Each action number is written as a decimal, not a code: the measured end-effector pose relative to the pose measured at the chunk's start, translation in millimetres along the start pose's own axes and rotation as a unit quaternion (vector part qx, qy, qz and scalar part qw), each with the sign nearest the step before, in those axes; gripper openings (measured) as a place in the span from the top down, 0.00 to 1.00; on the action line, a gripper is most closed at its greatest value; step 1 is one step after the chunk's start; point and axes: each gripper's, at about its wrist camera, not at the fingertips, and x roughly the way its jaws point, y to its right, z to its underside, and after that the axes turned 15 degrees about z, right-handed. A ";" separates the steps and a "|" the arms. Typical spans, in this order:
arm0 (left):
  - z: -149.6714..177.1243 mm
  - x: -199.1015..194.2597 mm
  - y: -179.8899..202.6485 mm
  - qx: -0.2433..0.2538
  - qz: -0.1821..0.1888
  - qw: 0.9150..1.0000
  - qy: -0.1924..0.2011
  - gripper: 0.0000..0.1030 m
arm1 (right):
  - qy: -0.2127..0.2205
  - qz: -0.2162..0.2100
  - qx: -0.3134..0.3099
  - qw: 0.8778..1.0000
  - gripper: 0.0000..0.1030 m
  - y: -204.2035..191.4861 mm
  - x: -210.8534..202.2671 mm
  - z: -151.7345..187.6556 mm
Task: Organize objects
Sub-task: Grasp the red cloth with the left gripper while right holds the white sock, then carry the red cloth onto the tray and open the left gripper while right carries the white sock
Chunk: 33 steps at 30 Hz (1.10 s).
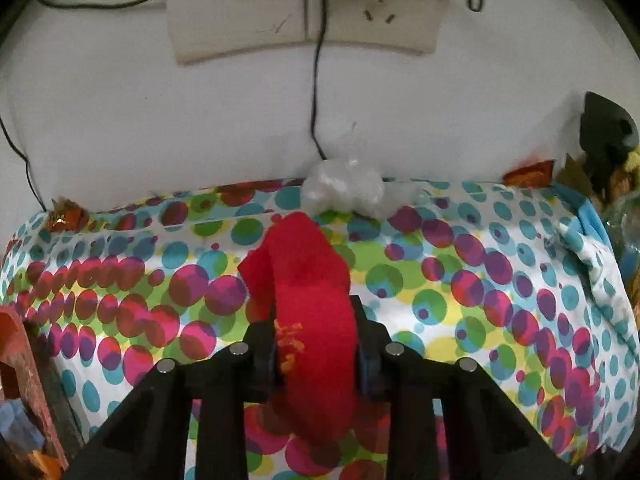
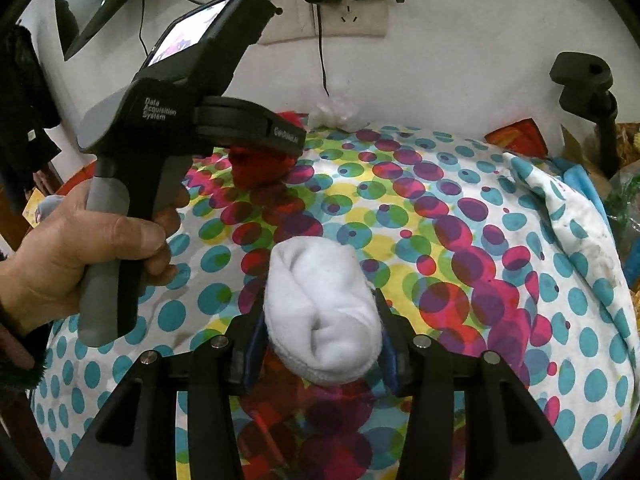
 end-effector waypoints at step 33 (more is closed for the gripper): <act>122.5 -208.1 -47.6 0.005 -0.076 0.996 0.050 0.73 | -0.012 0.067 0.023 0.997 0.57 6.3 5.9 -1.7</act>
